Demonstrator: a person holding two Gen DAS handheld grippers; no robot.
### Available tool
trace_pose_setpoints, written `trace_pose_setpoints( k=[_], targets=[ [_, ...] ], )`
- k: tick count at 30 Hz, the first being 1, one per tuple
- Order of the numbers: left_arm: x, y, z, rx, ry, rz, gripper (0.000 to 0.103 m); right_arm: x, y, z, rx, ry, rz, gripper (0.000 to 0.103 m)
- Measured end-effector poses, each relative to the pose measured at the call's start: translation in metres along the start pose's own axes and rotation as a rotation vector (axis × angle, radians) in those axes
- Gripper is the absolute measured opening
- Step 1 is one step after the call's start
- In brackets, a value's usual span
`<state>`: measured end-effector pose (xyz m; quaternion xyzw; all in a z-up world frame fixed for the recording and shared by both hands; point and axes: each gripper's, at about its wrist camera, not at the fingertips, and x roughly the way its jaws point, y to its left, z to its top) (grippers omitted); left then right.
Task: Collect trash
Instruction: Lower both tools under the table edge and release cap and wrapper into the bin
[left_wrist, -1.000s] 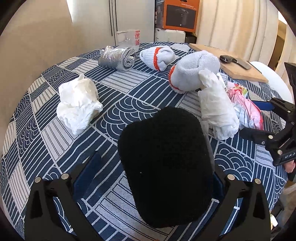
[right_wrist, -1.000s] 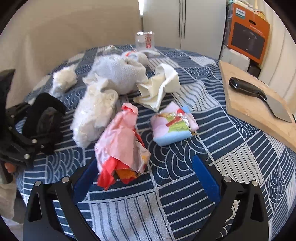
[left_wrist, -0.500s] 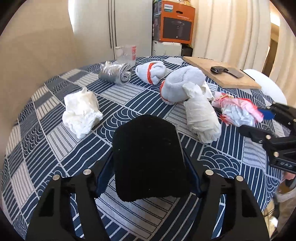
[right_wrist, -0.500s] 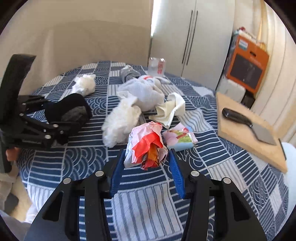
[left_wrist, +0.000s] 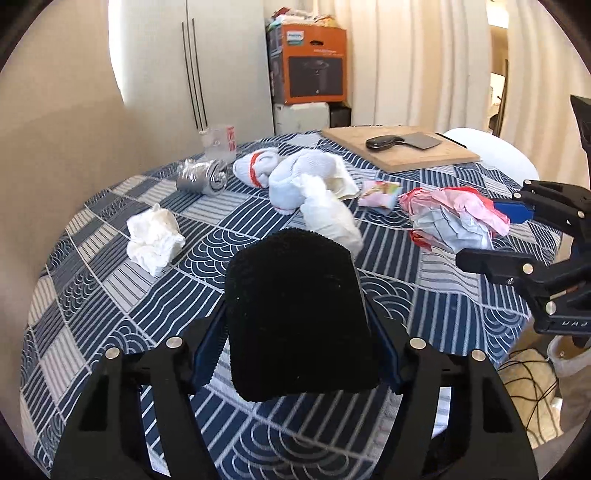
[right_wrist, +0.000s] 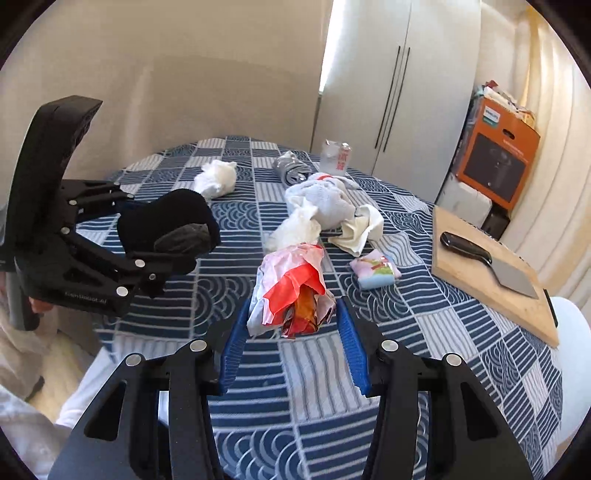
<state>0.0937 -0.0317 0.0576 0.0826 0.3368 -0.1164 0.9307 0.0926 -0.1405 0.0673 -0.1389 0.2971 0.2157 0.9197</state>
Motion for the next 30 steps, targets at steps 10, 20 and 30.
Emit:
trace_pose_setpoints(
  k=[10, 20, 30],
  targets=[
    [-0.031, -0.021, -0.027, 0.059, -0.02, -0.025, 0.069, -0.045, 0.024, -0.03, 0.003, -0.023, 0.009, 0.045],
    [-0.06, -0.038, -0.06, 0.097, -0.025, -0.061, 0.069, -0.067, 0.05, -0.066, -0.002, -0.004, 0.049, 0.037],
    [-0.07, -0.054, -0.092, 0.133, 0.009, -0.076, 0.069, -0.062, 0.066, -0.09, 0.005, 0.026, 0.126, 0.036]
  ],
)
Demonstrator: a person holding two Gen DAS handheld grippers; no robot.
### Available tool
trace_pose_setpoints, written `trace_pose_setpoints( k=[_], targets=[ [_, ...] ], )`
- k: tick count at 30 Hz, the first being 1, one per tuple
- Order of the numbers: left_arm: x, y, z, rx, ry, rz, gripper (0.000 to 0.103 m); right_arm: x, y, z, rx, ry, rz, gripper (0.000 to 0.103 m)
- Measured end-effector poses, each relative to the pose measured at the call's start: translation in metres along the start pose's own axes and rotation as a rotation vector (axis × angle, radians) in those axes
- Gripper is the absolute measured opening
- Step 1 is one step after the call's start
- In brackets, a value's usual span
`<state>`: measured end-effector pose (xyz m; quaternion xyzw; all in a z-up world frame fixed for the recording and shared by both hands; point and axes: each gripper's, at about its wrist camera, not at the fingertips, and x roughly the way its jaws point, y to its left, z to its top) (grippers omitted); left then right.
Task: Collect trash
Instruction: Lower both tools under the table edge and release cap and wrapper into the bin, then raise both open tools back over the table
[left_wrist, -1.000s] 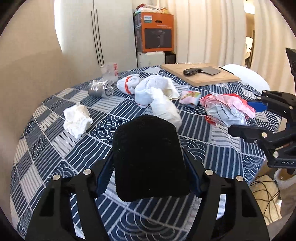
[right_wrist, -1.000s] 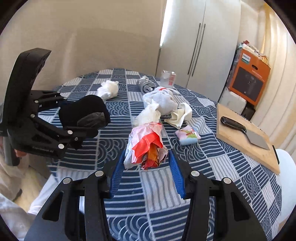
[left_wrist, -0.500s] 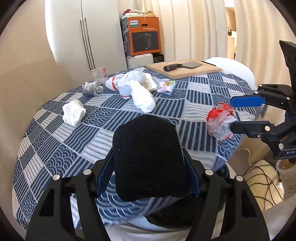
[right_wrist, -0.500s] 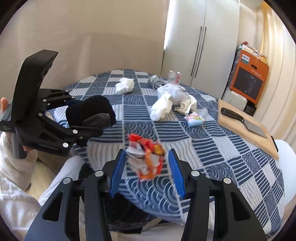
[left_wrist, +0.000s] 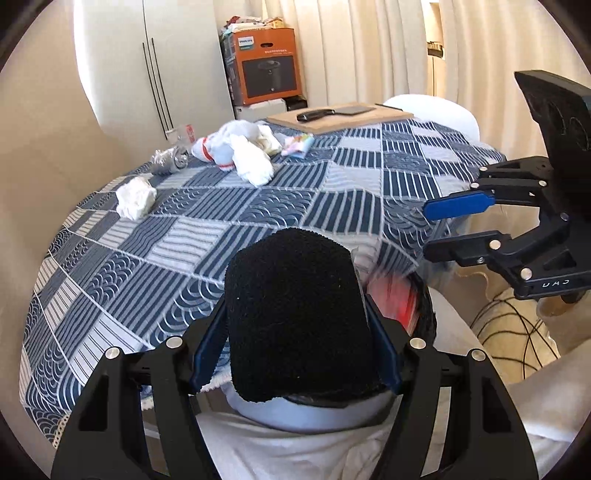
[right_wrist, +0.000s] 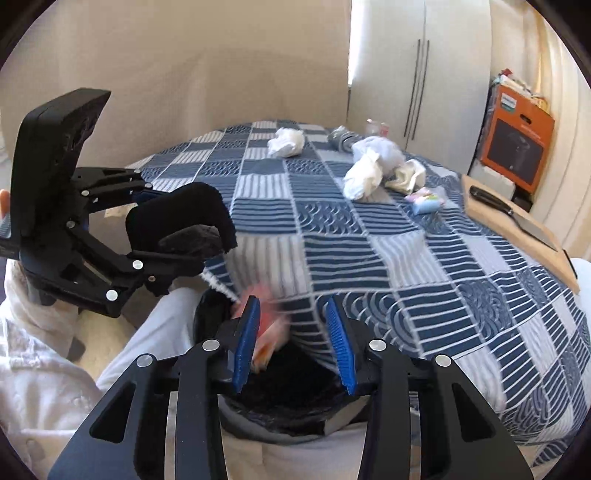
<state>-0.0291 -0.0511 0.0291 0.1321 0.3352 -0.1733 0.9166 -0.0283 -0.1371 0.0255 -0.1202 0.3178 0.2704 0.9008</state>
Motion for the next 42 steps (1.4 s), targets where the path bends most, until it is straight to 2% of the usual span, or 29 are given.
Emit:
trace_pose_setpoints(
  k=[5, 6, 9, 10, 12, 19, 21, 26, 33, 42],
  targets=[
    [0.017, -0.01, -0.019, 0.015, 0.061, -0.039, 0.069, 0.019, 0.007, -0.016, -0.003, 0.043, 0.006, 0.036],
    [0.021, -0.012, -0.023, 0.018, 0.076, -0.046, 0.072, 0.021, 0.007, -0.018, -0.002, 0.048, 0.005, 0.038],
    [0.029, -0.015, -0.03, 0.013, 0.096, -0.074, 0.083, 0.024, 0.005, -0.022, 0.008, 0.047, -0.006, 0.059],
    [0.032, -0.015, -0.031, 0.008, 0.097, -0.087, 0.084, 0.024, 0.003, -0.023, 0.012, 0.044, -0.011, 0.062],
    [0.036, -0.014, -0.03, 0.0, 0.1, -0.102, 0.094, 0.024, 0.0, -0.025, 0.019, 0.042, -0.009, 0.065],
    [0.046, -0.019, -0.028, 0.033, 0.085, -0.105, 0.095, 0.023, -0.009, -0.025, 0.03, 0.035, -0.028, 0.079],
    [0.046, -0.017, -0.027, 0.027, 0.083, -0.106, 0.095, 0.022, -0.011, -0.024, 0.035, 0.029, -0.031, 0.08],
    [0.033, -0.008, -0.015, -0.01, 0.041, -0.035, 0.096, 0.018, -0.018, -0.016, 0.043, 0.015, -0.043, 0.084],
    [0.024, 0.018, -0.002, -0.062, 0.009, 0.025, 0.097, 0.016, -0.029, 0.006, 0.056, -0.001, -0.07, 0.086],
    [0.023, 0.039, 0.015, -0.062, -0.011, 0.049, 0.097, 0.022, -0.041, 0.031, 0.071, -0.004, -0.115, 0.089]
  ],
)
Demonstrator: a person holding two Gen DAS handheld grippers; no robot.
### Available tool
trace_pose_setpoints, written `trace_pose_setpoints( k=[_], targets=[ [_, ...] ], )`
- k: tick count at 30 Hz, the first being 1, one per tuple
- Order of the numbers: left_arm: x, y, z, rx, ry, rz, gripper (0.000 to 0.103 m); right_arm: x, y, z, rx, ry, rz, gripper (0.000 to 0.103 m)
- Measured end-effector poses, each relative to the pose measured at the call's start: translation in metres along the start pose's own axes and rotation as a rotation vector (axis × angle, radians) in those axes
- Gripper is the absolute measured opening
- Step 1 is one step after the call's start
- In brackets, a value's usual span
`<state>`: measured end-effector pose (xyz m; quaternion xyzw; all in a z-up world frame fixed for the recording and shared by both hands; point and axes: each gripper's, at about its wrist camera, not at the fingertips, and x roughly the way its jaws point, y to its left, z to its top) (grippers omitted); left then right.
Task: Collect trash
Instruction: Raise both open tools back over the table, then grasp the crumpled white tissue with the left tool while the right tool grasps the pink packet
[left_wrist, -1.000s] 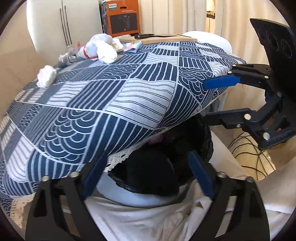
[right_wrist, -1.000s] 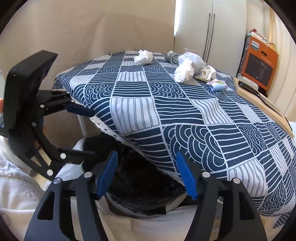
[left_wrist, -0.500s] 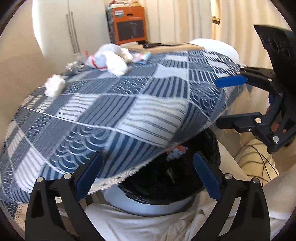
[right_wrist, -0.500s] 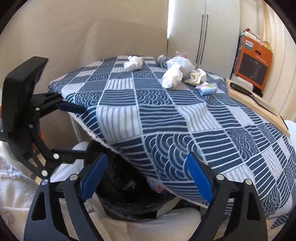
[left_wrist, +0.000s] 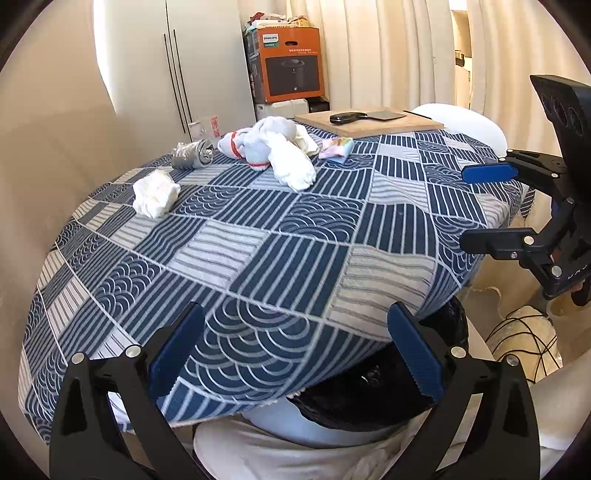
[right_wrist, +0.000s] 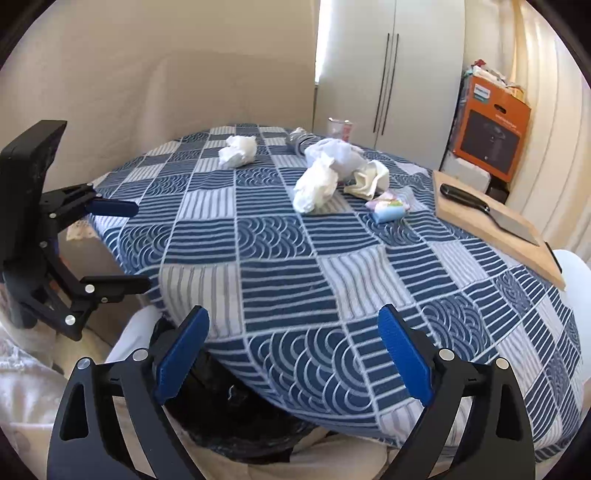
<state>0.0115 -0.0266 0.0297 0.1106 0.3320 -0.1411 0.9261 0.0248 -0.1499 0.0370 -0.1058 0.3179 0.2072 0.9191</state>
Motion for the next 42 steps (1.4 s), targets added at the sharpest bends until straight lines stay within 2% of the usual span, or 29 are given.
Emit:
trace_pose_setpoints(
  k=[8, 25, 29, 42],
  targets=[
    [0.008, 0.012, 0.017, 0.009, -0.008, 0.009, 0.097, 0.016, -0.012, 0.018, 0.004, 0.014, -0.039, 0.089],
    [0.044, 0.062, 0.047, -0.072, 0.037, 0.086, 0.097, 0.054, -0.039, 0.049, 0.002, 0.058, -0.092, 0.09],
    [0.049, 0.075, 0.053, -0.096, 0.034, 0.053, 0.097, 0.066, -0.047, 0.056, 0.012, 0.075, -0.089, 0.09],
    [0.071, 0.127, 0.075, -0.184, 0.06, 0.086, 0.097, 0.109, -0.081, 0.091, 0.092, 0.145, -0.063, 0.09]
  ],
)
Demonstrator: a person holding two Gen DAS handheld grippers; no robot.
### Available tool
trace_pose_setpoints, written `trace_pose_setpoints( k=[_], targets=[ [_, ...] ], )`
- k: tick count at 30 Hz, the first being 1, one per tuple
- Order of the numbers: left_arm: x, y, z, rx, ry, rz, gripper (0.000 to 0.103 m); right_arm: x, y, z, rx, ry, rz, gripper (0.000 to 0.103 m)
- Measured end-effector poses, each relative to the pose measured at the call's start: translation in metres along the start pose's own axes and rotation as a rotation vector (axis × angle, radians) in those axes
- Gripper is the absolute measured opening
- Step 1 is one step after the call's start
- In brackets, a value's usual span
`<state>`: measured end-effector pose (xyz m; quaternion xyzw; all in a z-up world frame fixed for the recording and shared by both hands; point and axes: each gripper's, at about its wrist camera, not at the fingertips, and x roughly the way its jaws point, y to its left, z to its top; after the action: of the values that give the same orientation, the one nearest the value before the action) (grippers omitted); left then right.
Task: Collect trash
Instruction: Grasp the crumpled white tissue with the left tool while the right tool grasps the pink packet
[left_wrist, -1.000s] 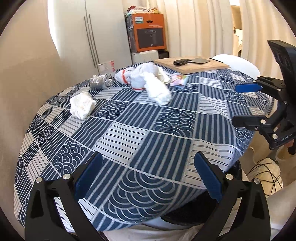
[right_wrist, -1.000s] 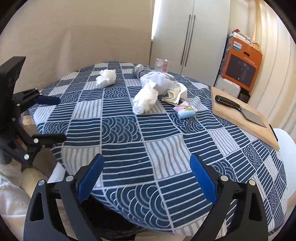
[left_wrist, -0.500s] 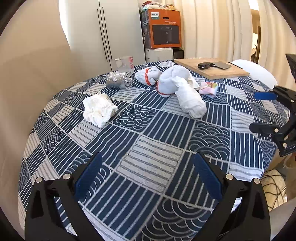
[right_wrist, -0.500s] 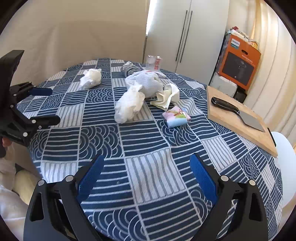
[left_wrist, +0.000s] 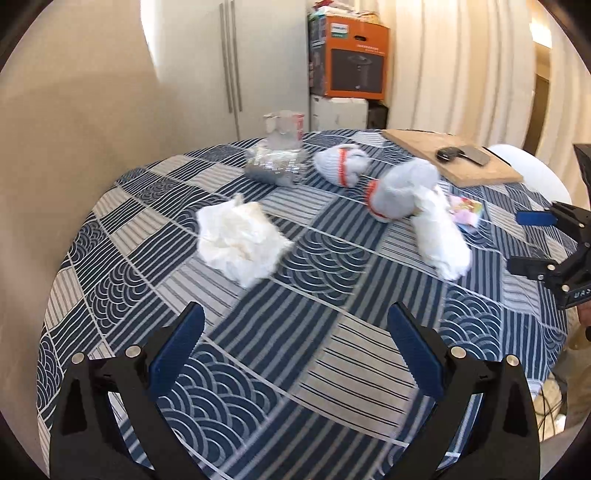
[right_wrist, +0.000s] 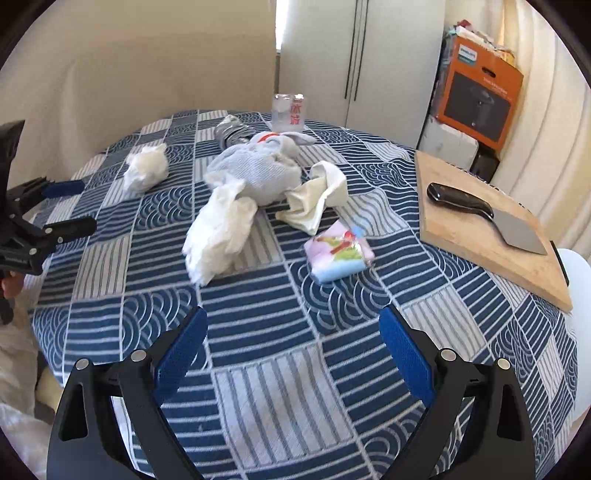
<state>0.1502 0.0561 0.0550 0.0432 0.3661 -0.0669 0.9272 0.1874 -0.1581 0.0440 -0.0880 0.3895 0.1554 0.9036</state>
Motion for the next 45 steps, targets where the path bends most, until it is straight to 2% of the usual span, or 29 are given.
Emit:
trace_pose_setpoints(
  k=[6, 12, 16, 19, 20, 21, 24, 25, 28, 31, 33, 36, 42, 45],
  targets=[
    [0.012, 0.016, 0.01, -0.011, 0.03, -0.006, 0.097, 0.013, -0.009, 0.016, 0.008, 0.008, -0.034, 0.09],
    [0.027, 0.027, 0.02, -0.053, 0.059, -0.018, 0.097, 0.029, -0.015, 0.025, -0.011, 0.026, -0.032, 0.089],
    [0.036, 0.033, 0.027, -0.068, 0.063, -0.016, 0.097, 0.042, -0.022, 0.033, -0.009, 0.046, -0.059, 0.089],
    [0.044, 0.039, 0.034, -0.071, 0.06, -0.038, 0.097, 0.05, -0.03, 0.037, 0.016, 0.055, -0.043, 0.087],
    [0.048, 0.041, 0.036, -0.081, 0.067, -0.039, 0.097, 0.052, -0.031, 0.038, 0.02, 0.058, -0.042, 0.085],
    [0.052, 0.044, 0.039, -0.088, 0.074, -0.039, 0.097, 0.055, -0.032, 0.039, 0.02, 0.064, -0.044, 0.075],
    [0.059, 0.047, 0.044, -0.093, 0.077, -0.078, 0.097, 0.065, -0.033, 0.04, 0.016, 0.088, -0.036, 0.069],
    [0.062, 0.048, 0.045, -0.097, 0.081, -0.087, 0.097, 0.068, -0.033, 0.04, 0.014, 0.092, -0.038, 0.061],
    [0.07, 0.051, 0.047, -0.099, 0.097, -0.074, 0.096, 0.073, -0.034, 0.039, 0.013, 0.105, -0.021, 0.048],
    [0.075, 0.051, 0.047, -0.1, 0.113, -0.084, 0.082, 0.073, -0.032, 0.039, -0.006, 0.096, -0.021, 0.048],
    [0.077, 0.052, 0.047, -0.105, 0.114, -0.069, 0.063, 0.072, -0.03, 0.038, -0.023, 0.09, -0.032, 0.048],
    [0.074, 0.055, 0.047, -0.124, 0.092, -0.061, 0.05, 0.067, -0.03, 0.035, -0.03, 0.074, -0.03, 0.048],
    [0.067, 0.049, 0.044, -0.096, 0.087, -0.023, 0.047, 0.043, -0.031, 0.027, -0.017, 0.034, -0.025, 0.048],
    [0.059, 0.042, 0.04, -0.076, 0.085, -0.043, 0.047, 0.032, -0.028, 0.021, -0.024, 0.022, -0.024, 0.048]
  ],
)
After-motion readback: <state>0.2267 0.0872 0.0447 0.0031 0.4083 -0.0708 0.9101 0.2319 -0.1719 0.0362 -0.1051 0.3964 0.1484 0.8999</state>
